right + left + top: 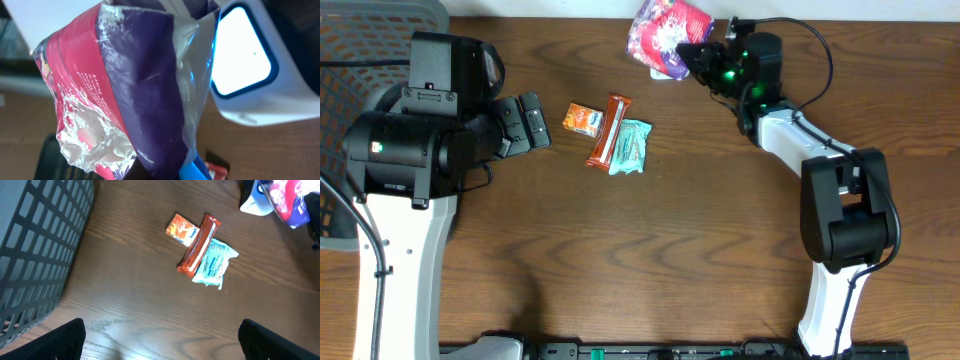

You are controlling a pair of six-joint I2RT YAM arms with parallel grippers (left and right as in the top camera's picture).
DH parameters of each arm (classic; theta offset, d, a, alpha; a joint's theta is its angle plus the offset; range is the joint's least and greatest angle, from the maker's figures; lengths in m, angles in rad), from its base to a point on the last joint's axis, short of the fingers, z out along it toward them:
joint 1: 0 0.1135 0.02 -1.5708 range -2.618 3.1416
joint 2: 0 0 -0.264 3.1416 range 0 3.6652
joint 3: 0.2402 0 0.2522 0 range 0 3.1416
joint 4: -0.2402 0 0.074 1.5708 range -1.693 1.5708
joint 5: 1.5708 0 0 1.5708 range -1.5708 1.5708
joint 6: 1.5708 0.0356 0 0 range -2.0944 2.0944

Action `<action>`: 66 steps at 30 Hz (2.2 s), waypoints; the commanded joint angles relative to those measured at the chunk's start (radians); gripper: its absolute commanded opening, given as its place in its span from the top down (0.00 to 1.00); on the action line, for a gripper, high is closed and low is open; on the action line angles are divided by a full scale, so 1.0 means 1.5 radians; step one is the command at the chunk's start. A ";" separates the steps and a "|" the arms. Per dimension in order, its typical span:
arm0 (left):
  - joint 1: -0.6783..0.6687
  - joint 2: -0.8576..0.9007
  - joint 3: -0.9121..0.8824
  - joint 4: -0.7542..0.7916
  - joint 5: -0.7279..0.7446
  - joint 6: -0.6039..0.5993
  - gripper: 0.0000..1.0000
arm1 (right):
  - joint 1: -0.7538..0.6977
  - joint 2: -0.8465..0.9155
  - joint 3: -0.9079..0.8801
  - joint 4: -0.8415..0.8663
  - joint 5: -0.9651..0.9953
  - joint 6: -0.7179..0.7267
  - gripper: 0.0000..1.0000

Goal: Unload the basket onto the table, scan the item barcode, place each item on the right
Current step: 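Hold the purple package up in front of the scanner with the right gripper, then carry the purple package to the right table edge and release, then reach the right gripper to the mint-green wipes pack and grasp it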

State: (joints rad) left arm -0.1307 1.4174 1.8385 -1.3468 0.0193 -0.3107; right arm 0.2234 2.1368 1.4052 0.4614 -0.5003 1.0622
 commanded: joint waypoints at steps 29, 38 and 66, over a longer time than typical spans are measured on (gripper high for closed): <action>0.003 0.001 0.004 -0.002 -0.008 -0.001 0.02 | -0.584 -0.212 0.078 -0.671 0.119 -0.275 0.99; 0.003 0.001 0.004 -0.002 -0.008 -0.001 0.02 | -0.612 -0.176 0.078 -0.632 0.137 -0.307 0.10; 0.003 0.001 0.004 -0.002 -0.008 -0.001 0.02 | -0.038 -0.140 0.077 -0.765 -0.038 -0.538 0.50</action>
State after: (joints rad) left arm -0.1307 1.4174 1.8385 -1.3468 0.0193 -0.3103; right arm 0.0654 1.8866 1.5162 -0.6960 -0.7086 0.2047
